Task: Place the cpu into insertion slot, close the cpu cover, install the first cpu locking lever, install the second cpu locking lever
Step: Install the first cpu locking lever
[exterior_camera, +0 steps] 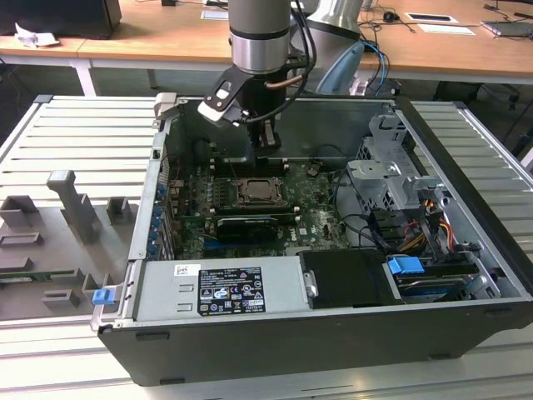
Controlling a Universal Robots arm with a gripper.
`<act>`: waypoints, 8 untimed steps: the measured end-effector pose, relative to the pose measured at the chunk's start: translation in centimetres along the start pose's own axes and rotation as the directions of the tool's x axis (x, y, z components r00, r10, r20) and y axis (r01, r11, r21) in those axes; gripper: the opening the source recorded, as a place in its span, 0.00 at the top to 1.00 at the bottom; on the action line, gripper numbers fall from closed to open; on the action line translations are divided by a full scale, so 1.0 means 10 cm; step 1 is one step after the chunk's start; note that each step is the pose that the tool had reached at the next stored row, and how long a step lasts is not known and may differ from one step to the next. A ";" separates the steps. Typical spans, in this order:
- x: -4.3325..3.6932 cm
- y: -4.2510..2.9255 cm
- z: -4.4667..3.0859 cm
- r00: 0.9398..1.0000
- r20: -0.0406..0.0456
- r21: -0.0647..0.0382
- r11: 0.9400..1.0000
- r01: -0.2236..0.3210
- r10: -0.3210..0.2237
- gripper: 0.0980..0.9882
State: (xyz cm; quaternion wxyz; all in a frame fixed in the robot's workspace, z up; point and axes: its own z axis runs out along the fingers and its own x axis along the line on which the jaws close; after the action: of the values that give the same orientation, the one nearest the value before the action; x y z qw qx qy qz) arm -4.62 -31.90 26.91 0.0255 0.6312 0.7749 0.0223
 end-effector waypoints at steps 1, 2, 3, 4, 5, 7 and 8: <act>0.000 -0.001 0.000 1.000 -0.001 0.000 1.000 0.012 -0.012 0.99; 0.000 -0.001 0.000 1.000 -0.002 0.000 1.000 0.023 -0.023 0.99; 0.000 -0.002 0.000 0.999 -0.003 0.000 0.999 0.039 -0.039 0.99; 0.001 -0.002 0.000 0.999 -0.004 -0.001 0.999 0.053 -0.053 0.99; 0.000 -0.001 0.000 0.997 -0.005 -0.001 0.997 0.079 -0.079 0.99; 0.000 -0.001 0.000 0.994 -0.007 -0.002 0.994 0.105 -0.105 0.99; 0.000 -0.001 0.000 0.992 -0.008 -0.002 0.993 0.122 -0.122 0.99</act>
State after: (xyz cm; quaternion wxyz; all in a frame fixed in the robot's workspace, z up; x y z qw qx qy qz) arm -4.63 -31.90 26.91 0.0241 0.5825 0.8121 0.0238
